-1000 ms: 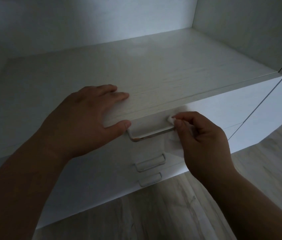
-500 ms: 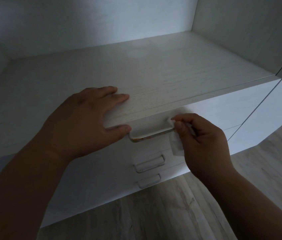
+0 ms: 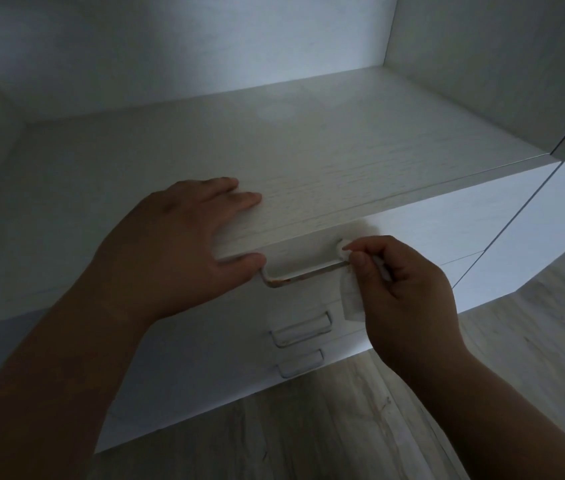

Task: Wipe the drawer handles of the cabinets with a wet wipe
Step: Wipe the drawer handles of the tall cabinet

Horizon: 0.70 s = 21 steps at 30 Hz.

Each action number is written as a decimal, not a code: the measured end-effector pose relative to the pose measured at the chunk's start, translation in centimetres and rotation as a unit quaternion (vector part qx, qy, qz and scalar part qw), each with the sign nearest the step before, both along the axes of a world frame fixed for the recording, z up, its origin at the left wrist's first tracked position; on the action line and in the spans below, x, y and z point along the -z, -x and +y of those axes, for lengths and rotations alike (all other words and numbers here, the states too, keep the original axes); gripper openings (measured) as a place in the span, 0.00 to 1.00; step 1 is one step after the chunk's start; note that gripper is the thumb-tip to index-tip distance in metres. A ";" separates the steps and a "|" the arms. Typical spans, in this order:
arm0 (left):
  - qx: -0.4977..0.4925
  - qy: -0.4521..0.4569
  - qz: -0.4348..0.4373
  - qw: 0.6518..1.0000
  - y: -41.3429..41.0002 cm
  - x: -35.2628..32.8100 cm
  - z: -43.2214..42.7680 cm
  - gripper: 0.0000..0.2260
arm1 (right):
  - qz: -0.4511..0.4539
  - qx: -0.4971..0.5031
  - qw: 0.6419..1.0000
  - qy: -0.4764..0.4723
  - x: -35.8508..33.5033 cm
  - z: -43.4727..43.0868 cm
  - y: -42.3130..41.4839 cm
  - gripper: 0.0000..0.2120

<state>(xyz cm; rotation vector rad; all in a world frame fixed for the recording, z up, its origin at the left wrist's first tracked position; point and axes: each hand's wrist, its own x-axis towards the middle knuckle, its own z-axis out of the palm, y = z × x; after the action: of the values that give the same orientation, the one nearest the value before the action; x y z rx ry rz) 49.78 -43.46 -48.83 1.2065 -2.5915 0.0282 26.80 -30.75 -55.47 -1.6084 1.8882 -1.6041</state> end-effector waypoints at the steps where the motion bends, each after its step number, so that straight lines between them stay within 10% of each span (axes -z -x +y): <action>1: 0.000 0.000 0.000 1.000 0.0 0.0 0.0 0.38 | 0.002 -0.002 1.000 -0.003 -0.1 0.0 0.1 0.06; 21: 0.001 -0.005 0.008 1.000 0.0 0.1 -0.2 0.39 | -0.015 0.010 1.000 -0.022 -0.1 0.0 0.0 0.08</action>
<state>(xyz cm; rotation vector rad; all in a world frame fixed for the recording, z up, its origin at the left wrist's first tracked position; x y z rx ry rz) 49.80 -43.67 -48.94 1.2039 -2.5817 0.0061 26.79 -30.70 -55.42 -1.5435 1.9158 -1.5747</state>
